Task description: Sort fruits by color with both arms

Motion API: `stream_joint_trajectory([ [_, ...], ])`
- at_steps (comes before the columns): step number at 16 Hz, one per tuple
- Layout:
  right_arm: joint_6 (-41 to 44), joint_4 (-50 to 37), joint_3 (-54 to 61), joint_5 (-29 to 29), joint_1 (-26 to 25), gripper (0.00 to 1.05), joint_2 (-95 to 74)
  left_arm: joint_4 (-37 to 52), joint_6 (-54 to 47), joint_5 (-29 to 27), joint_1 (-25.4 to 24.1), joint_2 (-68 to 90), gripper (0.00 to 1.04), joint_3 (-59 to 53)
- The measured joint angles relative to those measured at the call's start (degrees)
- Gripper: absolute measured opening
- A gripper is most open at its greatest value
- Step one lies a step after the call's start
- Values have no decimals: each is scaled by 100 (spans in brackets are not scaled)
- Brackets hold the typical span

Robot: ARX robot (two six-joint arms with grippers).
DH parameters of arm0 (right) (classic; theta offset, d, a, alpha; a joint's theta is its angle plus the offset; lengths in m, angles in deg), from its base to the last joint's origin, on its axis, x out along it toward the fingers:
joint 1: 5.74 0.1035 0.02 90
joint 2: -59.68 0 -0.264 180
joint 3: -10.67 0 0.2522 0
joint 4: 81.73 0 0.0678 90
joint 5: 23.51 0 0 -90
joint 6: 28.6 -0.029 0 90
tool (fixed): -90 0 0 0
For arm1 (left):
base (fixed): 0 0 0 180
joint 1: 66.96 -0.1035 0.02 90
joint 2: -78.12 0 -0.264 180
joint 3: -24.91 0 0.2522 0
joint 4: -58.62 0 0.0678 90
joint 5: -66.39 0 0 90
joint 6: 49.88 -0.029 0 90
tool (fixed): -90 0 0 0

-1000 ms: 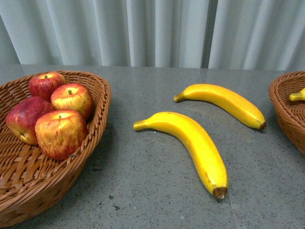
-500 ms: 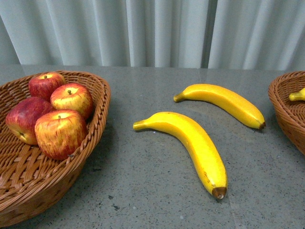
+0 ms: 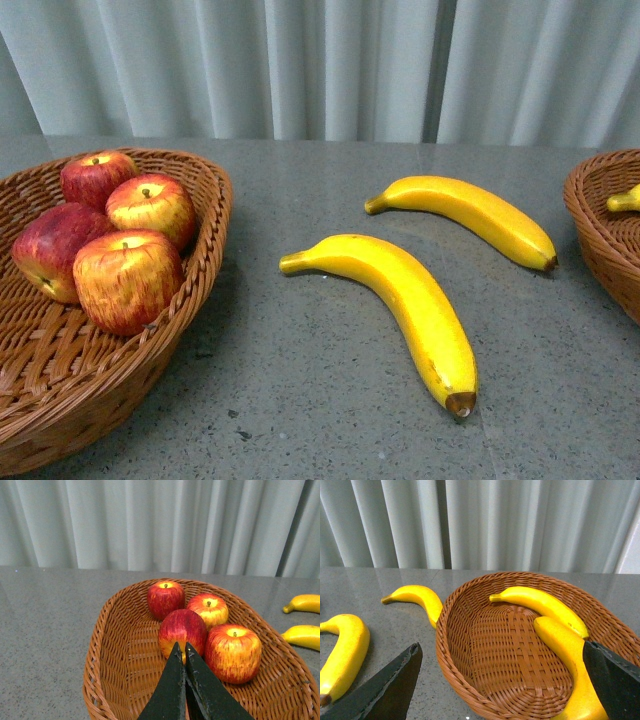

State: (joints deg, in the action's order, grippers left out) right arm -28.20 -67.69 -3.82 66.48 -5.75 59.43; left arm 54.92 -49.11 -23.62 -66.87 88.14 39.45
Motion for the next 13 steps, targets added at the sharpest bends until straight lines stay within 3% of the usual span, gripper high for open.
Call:
stream_joint_trajectory([
  [2,0,0,0,-2,0,98,0,-1082,-4,-2,0,-892,1,4],
  [11,0,-2,0,0,0,98,0,-1029,-15,-2,-4,-944,1,4],
  [13,0,-2,0,0,0,98,0,-1029,-15,-2,-4,-944,20,4],
])
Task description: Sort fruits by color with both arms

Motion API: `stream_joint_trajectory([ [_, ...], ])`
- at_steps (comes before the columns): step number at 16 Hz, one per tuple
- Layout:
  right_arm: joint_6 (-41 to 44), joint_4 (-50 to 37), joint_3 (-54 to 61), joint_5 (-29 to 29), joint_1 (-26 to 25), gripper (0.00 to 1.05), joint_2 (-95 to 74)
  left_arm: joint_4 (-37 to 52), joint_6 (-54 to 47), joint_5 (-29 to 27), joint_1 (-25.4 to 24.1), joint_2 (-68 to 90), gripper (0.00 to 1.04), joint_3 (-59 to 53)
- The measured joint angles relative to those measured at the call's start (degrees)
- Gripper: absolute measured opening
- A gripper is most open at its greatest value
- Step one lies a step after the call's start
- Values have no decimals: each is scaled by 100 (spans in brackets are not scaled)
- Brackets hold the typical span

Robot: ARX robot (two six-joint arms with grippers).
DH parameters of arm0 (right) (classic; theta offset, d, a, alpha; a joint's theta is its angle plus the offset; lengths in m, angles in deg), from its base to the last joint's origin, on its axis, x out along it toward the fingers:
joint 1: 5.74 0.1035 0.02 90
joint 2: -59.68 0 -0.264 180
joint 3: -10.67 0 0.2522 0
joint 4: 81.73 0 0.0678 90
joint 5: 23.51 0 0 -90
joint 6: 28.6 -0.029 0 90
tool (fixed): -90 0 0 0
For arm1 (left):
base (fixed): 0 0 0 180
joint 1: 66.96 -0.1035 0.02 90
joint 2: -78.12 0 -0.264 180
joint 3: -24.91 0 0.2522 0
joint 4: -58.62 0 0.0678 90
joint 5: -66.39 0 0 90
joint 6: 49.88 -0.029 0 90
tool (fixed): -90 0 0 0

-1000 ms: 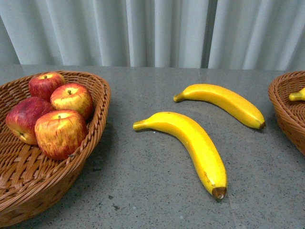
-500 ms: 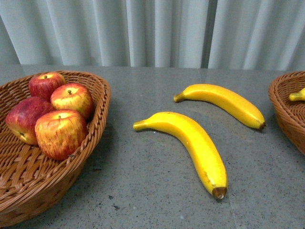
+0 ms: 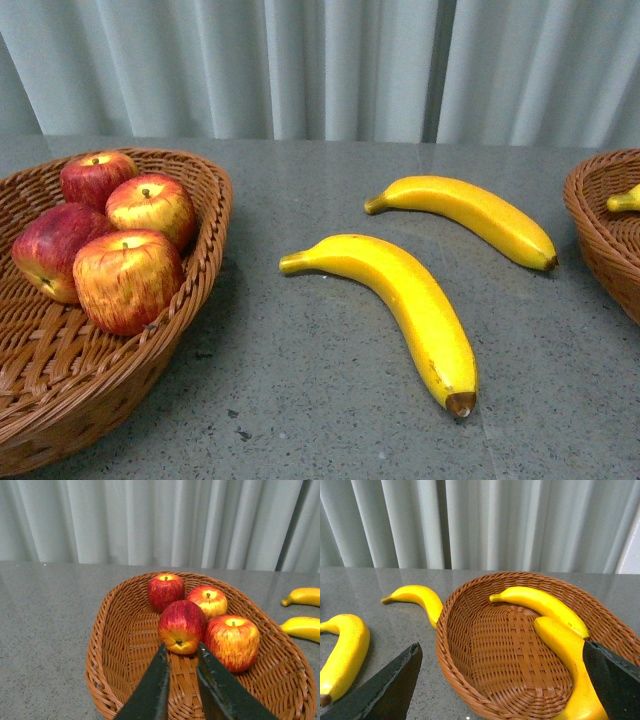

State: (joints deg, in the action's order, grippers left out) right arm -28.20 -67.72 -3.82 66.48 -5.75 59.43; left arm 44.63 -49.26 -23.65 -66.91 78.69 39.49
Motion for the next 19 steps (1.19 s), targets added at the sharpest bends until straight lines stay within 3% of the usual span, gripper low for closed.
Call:
stream_joint_trajectory([
  [2,0,0,0,0,0,98,0,0,0,0,0,0,37,0],
  [3,0,0,0,0,0,98,0,0,0,0,0,0,58,0],
  [6,0,0,0,0,0,98,0,0,0,0,0,0,94,0],
  [7,0,0,0,0,0,98,0,0,-4,0,0,0,99,0],
  [14,0,0,0,0,0,98,0,0,-2,0,0,0,98,0],
  [17,-1139,-1438,-157,737,-120,98,-1049,0,-2,0,0,0,98,0],
  [19,-1239,-2566,-535,772,-59,98,-2286,0,-2,0,0,0,98,0],
])
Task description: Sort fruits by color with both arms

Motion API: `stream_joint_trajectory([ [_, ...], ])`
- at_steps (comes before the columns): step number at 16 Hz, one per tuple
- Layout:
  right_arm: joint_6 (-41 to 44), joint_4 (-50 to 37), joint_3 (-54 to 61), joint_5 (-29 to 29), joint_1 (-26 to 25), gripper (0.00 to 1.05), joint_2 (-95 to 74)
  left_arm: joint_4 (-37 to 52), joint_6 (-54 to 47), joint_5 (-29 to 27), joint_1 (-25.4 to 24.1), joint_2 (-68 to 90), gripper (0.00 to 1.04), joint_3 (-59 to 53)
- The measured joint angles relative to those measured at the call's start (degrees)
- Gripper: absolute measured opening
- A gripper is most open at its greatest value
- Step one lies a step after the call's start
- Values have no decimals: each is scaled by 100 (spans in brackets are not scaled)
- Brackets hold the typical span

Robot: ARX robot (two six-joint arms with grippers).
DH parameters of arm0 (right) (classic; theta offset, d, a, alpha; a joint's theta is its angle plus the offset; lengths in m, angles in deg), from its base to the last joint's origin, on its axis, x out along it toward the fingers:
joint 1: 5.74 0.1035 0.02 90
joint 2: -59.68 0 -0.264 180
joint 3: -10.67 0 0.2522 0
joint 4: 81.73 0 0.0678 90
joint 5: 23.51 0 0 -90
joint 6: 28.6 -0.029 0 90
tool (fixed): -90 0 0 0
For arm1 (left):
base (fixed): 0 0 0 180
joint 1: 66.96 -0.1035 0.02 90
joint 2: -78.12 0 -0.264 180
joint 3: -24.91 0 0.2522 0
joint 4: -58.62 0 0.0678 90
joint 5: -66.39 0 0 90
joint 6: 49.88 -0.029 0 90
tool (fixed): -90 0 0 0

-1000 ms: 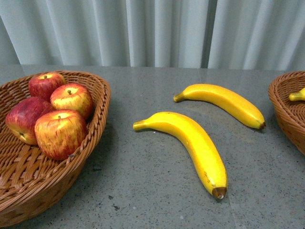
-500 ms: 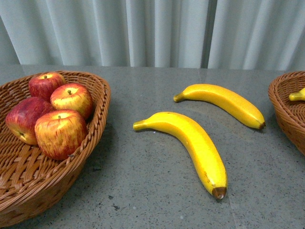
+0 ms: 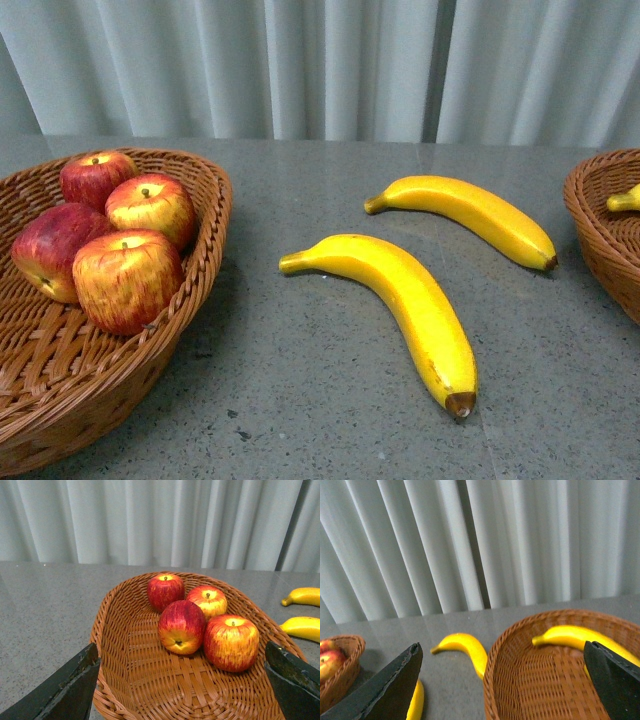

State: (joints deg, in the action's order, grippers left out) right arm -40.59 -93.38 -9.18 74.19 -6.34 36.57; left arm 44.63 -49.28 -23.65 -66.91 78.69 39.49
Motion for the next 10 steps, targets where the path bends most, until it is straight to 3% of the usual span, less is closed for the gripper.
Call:
stream_joint_trajectory([
  [4,365,-1770,-1486,-142,796,98,-2577,0,0,0,0,0,98,0],
  [6,553,-1773,-2236,-282,1150,98,-3731,0,0,0,0,0,98,0],
  [10,756,-896,-3967,-621,2015,98,-5619,0,0,0,0,0,98,0],
])
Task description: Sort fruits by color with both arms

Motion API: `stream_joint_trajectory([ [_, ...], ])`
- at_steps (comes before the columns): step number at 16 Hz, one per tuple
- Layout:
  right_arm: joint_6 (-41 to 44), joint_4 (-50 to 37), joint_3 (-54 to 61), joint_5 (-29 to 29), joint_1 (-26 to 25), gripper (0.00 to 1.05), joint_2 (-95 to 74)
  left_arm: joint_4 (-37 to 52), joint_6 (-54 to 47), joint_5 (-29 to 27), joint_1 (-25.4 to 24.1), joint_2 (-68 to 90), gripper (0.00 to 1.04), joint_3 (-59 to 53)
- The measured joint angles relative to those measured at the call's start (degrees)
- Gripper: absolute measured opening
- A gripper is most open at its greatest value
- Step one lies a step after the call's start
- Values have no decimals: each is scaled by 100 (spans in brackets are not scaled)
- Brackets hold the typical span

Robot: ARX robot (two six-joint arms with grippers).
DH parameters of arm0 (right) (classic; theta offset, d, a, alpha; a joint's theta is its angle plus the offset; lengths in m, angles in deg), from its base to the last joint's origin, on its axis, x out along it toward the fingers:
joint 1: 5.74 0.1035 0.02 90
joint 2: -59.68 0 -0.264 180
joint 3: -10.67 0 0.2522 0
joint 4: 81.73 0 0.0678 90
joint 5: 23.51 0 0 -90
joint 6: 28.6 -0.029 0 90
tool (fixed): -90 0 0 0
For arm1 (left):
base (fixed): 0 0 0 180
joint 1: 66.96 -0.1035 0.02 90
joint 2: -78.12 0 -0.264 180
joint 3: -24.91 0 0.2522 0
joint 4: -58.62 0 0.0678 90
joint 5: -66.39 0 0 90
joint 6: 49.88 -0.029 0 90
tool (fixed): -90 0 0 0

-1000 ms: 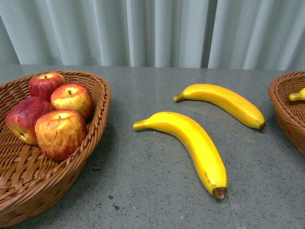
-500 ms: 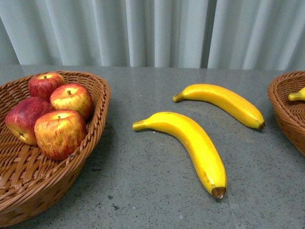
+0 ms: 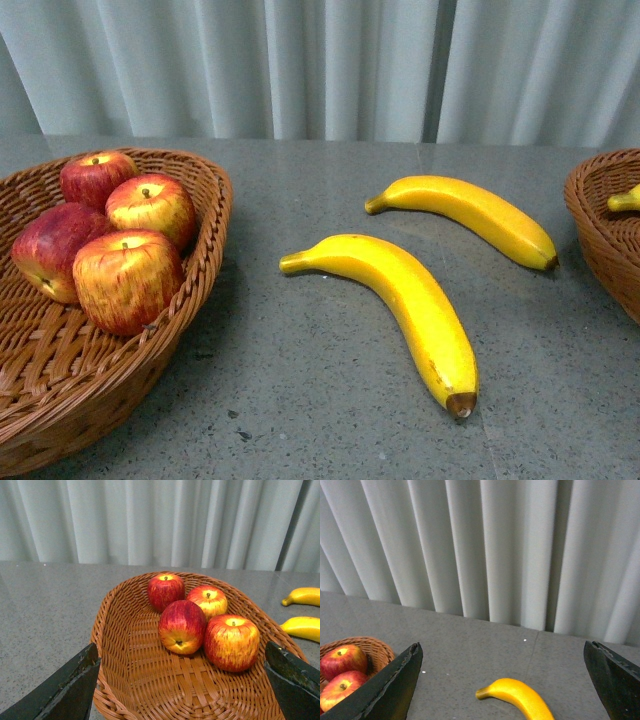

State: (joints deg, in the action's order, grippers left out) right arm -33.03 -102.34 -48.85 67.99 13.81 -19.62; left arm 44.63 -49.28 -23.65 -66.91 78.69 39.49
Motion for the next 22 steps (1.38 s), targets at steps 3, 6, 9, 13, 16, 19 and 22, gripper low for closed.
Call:
stream_joint_trajectory([
  [3,173,1062,-953,-22,592,98,-802,0,-2,0,0,0,98,0],
  [6,323,2356,-1440,77,848,98,-1403,0,0,0,0,0,98,0],
  [9,551,3563,-1434,131,938,98,-1550,0,0,0,0,0,98,0],
  [13,761,3738,-1298,70,977,98,-1775,0,0,0,0,0,98,0],
  [16,826,3775,-1276,13,977,98,-1982,0,-2,0,0,0,98,0],
  [19,831,3851,-1397,0,964,98,-2264,0,0,0,0,0,98,0],
  [22,831,3897,-1462,-2,927,98,-2406,0,0,0,0,0,98,0],
])
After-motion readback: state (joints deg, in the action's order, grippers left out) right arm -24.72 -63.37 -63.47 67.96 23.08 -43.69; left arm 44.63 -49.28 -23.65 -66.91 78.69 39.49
